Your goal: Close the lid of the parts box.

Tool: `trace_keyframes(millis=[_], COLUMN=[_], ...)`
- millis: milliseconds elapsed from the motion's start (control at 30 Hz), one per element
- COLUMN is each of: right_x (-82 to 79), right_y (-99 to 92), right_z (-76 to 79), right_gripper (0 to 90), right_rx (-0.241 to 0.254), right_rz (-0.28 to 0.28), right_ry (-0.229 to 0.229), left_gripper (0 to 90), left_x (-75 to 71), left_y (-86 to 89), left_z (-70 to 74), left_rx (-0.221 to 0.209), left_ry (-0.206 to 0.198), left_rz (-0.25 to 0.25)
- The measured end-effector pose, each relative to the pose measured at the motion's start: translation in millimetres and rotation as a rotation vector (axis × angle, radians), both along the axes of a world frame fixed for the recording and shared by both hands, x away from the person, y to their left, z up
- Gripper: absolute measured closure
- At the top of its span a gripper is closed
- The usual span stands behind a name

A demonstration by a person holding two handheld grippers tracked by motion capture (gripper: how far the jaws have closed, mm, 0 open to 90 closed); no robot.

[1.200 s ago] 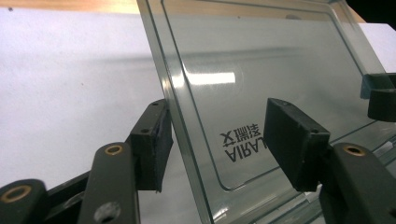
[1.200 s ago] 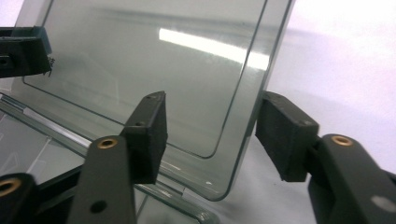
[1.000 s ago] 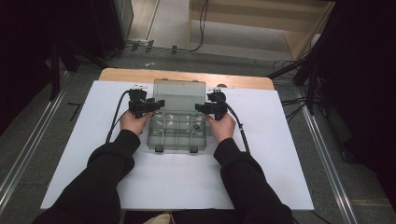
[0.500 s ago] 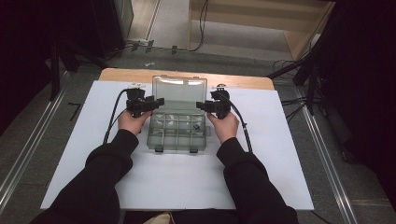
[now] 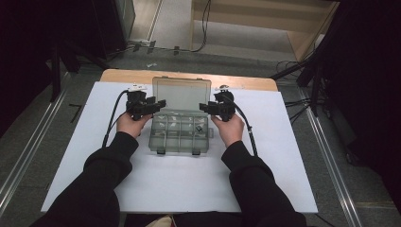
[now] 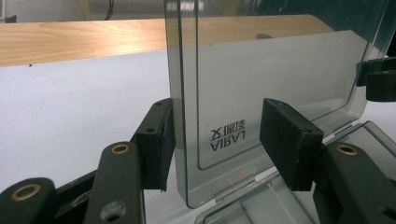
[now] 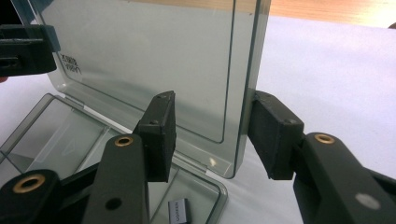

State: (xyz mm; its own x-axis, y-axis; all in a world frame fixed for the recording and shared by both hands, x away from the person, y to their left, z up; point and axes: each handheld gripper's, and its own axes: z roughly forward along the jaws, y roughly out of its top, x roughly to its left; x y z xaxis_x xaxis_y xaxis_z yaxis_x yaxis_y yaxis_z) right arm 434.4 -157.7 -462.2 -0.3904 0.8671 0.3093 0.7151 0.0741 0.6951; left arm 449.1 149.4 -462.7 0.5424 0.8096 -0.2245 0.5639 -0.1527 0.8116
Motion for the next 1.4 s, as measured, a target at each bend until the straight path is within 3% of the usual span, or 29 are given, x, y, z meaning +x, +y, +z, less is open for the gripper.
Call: trace_keyframes(millis=[333,700,1400], right_x=[-6.9,-13.6,-25.5], right_y=[-2.3,-3.8,-1.8], right_z=[3.5,5.7,5.1], right_gripper=[50.6,50.6,41.1], right_rx=[0.007,0.023,0.016], right_rz=[0.022,0.042,0.093], right_ry=[-0.013,-0.024,-0.062], left_gripper=[46.0,46.0,37.8], left_x=[-8.7,-16.8,-29.2], left_y=[0.3,1.8,2.0], left_z=[5.0,9.4,7.6], left_rx=[0.01,0.012,0.006], left_ry=[-0.02,-0.011,-0.031], left_rz=[-0.021,-0.039,-0.06])
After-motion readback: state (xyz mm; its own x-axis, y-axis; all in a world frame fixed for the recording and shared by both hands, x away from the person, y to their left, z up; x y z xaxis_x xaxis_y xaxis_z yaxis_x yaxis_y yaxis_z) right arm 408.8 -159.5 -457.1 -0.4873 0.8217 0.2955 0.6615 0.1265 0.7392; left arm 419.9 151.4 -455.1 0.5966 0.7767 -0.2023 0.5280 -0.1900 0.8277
